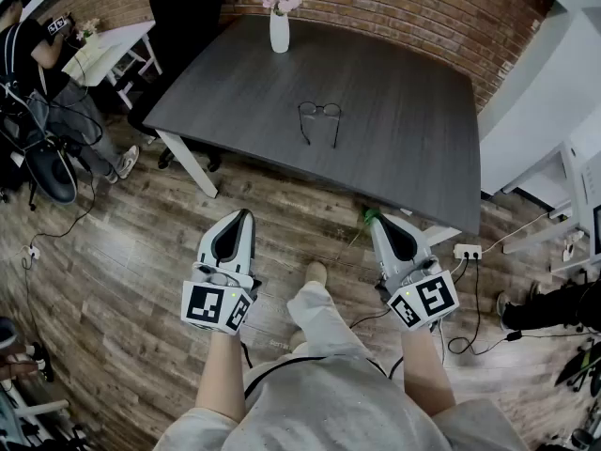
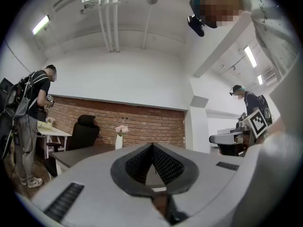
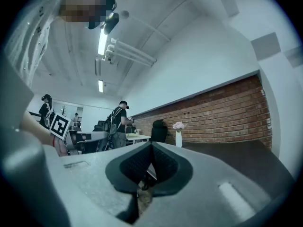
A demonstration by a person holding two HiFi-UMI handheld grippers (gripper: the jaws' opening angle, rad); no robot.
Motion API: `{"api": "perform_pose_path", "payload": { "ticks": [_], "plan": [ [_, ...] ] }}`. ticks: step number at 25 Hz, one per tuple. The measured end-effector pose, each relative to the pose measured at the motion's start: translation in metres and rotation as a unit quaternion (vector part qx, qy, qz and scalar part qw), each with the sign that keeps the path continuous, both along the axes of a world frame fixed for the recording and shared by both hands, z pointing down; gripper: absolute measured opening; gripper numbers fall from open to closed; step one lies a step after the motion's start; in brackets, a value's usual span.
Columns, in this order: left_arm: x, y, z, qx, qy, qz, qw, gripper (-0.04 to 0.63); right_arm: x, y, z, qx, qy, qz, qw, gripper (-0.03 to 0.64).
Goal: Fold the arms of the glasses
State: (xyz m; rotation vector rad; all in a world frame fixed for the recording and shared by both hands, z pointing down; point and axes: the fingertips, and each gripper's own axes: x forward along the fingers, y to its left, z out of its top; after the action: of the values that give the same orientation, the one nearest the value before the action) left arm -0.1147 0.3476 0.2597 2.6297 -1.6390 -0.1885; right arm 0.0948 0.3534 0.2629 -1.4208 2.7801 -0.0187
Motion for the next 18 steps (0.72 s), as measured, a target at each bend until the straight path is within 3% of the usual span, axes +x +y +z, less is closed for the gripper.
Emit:
{"api": "perform_pose_path", "payload": {
  "ticks": [11,18],
  "plan": [
    [-0.001,-0.117,0.019,-0.006,0.0,0.001,1.0,-0.002,-0.01,-0.117,0.015,-0.002,0.006,0.003,1.0,0.0],
    [0.019,-0.186,0.032,-0.027,0.002,0.025,0.9993,-0.002,-0.001,-0.185,0.035,-0.034,0.011,-0.002,0.999,0.0]
  ]
}}
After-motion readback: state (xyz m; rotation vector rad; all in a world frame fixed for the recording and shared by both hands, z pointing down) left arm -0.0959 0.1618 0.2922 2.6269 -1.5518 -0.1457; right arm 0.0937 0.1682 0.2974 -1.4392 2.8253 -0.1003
